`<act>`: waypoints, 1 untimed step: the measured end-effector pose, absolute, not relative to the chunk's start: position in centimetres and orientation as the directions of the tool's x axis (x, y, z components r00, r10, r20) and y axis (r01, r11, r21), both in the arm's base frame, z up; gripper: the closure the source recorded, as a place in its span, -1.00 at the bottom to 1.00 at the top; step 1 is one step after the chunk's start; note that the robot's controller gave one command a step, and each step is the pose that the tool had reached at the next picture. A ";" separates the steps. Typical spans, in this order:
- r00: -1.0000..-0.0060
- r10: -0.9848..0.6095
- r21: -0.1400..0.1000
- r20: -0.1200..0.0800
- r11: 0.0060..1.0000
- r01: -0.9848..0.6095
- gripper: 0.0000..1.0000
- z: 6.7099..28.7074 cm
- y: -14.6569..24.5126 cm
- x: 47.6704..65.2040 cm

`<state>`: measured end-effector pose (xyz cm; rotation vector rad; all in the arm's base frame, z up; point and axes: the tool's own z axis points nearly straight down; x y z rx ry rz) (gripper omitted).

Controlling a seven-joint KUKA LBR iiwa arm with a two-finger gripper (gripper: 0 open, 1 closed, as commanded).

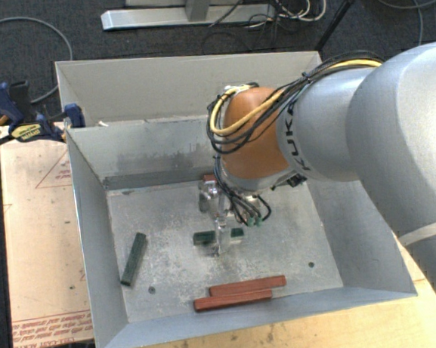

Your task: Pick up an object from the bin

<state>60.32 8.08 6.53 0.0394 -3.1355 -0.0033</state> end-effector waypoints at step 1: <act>-1.000 -0.022 0.002 -0.002 1.000 -0.022 1.00 7.1 7.9 60.6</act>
Offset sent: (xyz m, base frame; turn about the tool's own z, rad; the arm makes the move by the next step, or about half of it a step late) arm 0.0000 0.0000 0.0000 0.0000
